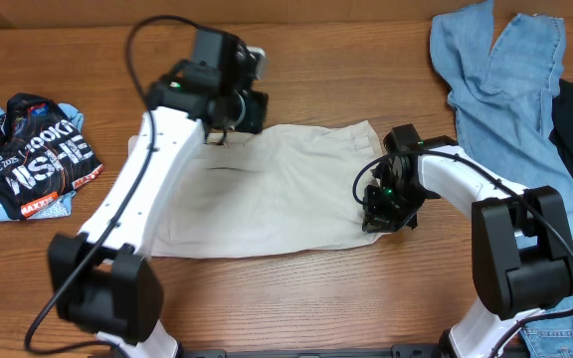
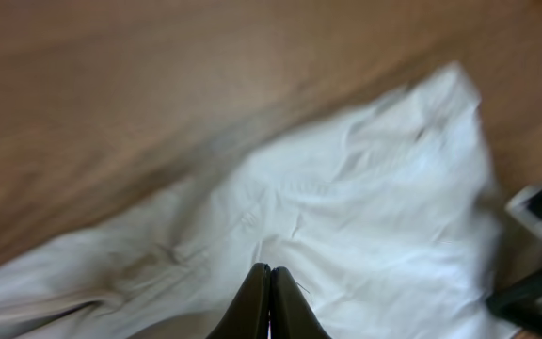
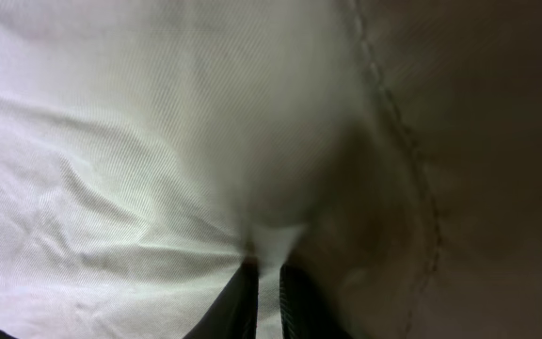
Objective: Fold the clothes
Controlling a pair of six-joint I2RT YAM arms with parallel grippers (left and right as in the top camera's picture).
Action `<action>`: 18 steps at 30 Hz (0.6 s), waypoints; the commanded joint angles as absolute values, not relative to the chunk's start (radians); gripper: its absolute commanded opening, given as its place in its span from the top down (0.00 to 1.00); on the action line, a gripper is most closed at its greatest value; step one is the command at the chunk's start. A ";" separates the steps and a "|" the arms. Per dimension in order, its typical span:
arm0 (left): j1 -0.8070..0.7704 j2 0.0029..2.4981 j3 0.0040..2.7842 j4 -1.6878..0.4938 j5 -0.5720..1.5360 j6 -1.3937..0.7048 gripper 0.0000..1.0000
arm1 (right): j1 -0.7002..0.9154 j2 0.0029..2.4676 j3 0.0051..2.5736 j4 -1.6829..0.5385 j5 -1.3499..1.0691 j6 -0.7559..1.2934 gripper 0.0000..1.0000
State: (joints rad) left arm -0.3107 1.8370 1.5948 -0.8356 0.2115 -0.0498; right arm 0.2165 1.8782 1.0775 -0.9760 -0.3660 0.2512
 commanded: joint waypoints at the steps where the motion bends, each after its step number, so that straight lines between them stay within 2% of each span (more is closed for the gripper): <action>1: -0.327 1.961 1.549 -0.826 0.199 0.028 0.96 | 0.214 1.880 1.059 -0.955 -0.289 0.255 0.87; 10: -0.265 2.155 1.549 -0.741 0.146 0.003 0.95 | 0.214 1.880 1.059 -0.959 -0.289 0.244 0.87; 18: -0.174 2.159 1.549 -0.732 0.147 -0.038 0.86 | 0.214 1.880 1.059 -0.958 -0.289 0.236 0.87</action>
State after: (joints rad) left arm -0.2260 2.1437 1.5490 -0.7380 0.1852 -0.0082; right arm 0.2165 1.8782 1.0775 -0.9764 -0.3653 0.2447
